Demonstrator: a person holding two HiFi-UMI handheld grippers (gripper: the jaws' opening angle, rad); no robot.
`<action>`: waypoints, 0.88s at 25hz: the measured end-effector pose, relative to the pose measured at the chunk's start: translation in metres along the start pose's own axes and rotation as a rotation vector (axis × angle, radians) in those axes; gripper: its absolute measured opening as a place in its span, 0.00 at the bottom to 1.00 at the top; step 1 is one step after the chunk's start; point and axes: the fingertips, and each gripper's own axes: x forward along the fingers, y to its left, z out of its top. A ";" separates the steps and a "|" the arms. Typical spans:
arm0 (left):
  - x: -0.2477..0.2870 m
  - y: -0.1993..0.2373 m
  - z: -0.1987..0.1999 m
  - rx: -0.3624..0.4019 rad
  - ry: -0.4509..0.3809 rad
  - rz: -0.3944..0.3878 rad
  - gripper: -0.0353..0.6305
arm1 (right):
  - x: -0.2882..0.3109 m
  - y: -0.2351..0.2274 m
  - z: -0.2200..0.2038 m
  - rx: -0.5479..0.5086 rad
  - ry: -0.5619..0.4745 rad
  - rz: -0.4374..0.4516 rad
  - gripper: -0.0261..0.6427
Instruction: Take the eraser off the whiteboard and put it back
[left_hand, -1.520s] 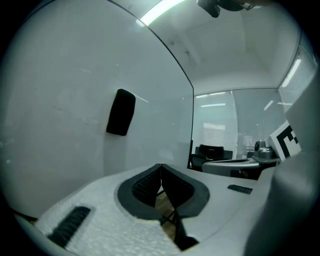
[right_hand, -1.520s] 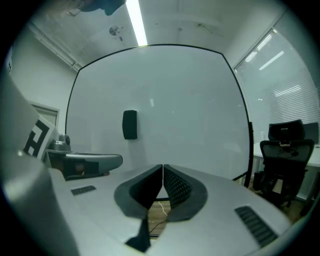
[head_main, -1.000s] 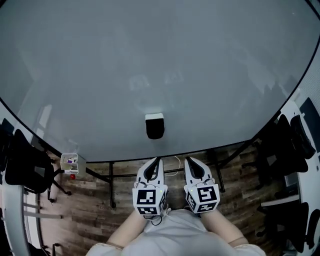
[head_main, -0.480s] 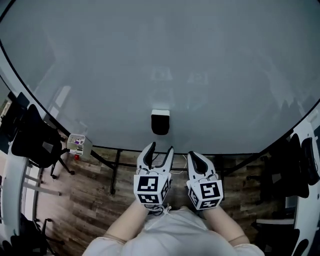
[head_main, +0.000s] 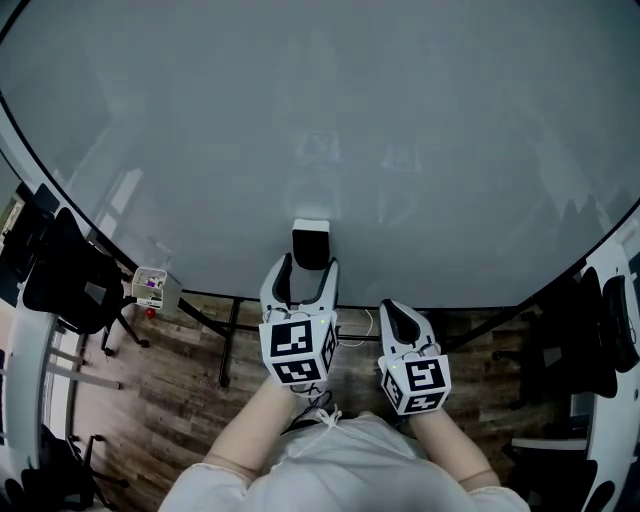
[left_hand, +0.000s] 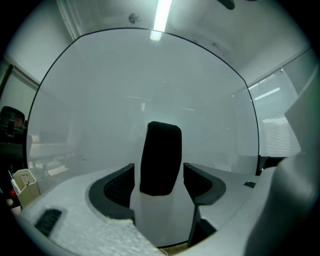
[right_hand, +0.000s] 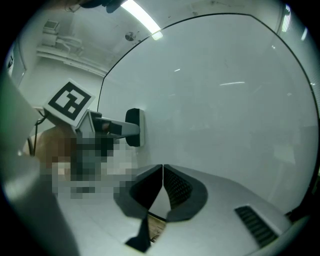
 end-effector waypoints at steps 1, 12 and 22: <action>0.002 0.000 0.003 -0.001 -0.007 0.005 0.49 | 0.000 0.000 0.000 -0.002 0.002 0.004 0.08; 0.025 0.001 -0.001 0.088 -0.019 0.054 0.49 | 0.006 -0.003 -0.005 0.005 0.022 0.021 0.08; 0.025 0.004 0.001 0.101 -0.034 0.059 0.45 | 0.006 -0.008 -0.003 0.006 0.017 0.003 0.08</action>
